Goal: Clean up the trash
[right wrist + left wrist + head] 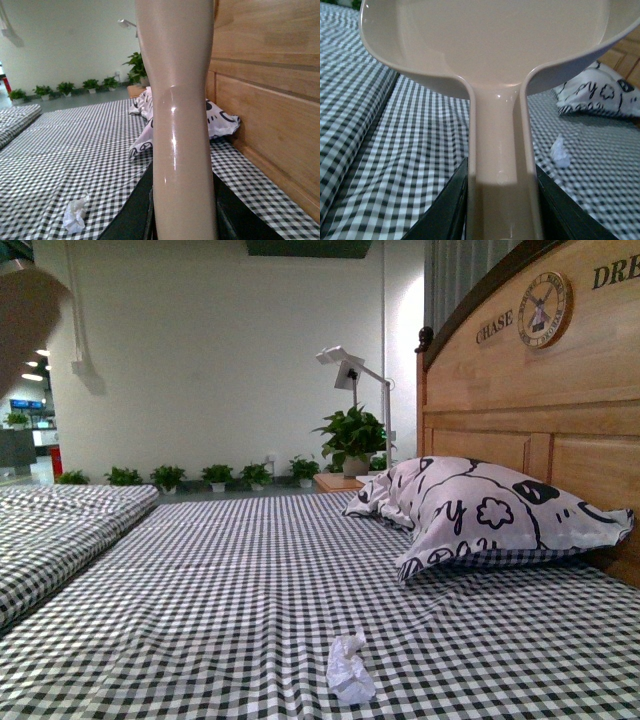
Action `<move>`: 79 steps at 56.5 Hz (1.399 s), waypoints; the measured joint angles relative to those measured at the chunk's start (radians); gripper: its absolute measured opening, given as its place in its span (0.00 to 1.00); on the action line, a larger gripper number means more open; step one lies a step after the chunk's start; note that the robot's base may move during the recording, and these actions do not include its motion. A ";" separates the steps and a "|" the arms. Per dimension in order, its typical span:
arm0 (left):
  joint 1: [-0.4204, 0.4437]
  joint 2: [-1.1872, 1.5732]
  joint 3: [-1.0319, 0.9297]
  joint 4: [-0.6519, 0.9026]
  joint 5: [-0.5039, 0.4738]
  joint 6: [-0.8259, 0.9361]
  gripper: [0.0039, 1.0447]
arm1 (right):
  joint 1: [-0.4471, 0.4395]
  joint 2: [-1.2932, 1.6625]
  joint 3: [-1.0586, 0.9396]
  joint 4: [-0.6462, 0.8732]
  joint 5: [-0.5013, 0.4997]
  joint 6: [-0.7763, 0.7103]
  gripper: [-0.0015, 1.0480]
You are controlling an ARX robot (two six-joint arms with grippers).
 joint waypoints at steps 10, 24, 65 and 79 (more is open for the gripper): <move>0.068 0.282 0.037 0.044 0.189 0.240 0.27 | 0.000 0.003 0.000 0.000 0.005 0.000 0.19; 0.078 0.682 0.161 0.021 0.206 0.654 0.27 | 0.000 0.003 0.000 0.000 0.003 0.000 0.19; -0.164 1.178 0.462 0.002 0.119 1.091 0.27 | 0.000 0.003 0.000 0.000 0.003 0.000 0.19; -0.188 1.221 0.498 -0.080 0.129 1.120 0.27 | 0.000 0.003 0.000 0.000 0.002 0.000 0.19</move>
